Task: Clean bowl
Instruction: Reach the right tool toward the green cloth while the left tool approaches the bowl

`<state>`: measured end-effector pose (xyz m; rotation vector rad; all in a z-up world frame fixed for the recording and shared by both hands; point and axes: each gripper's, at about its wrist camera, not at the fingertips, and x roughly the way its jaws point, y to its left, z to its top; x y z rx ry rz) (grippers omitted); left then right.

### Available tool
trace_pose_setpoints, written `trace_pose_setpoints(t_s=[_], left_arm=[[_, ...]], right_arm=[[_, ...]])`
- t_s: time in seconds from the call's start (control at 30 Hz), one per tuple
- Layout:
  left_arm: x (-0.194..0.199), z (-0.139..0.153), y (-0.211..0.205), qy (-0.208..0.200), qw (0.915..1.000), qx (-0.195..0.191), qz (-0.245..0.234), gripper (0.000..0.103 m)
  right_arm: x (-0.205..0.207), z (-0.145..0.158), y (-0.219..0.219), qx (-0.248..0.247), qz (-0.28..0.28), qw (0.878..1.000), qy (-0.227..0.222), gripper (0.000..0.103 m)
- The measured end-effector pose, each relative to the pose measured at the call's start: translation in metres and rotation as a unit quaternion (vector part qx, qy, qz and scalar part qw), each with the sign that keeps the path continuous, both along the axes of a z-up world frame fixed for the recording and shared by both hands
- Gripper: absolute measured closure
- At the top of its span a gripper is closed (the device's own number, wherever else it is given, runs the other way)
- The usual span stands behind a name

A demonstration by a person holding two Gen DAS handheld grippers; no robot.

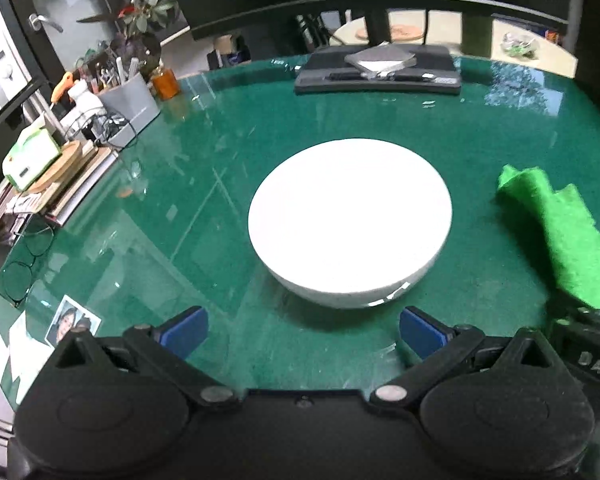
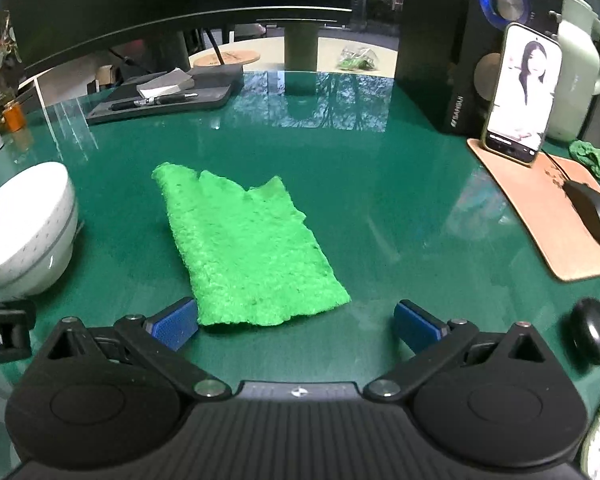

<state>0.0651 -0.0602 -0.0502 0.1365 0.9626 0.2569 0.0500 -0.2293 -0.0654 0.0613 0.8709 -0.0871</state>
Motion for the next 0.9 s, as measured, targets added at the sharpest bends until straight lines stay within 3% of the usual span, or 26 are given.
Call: trace_pose_setpoints(t_s=[0.23,0.9], left_arm=[[-0.006,0.003,0.0,0.007,0.9995,-0.02,-0.022,0.0],[-0.011,-0.003,0.026,0.044,0.9942,-0.084,-0.051,0.0]], right_arm=[[0.007,0.009,-0.006,0.007,0.002,0.998,0.061,0.0],[-0.005,0.012,0.017,0.002,-0.04,0.996,0.084,0.0]])
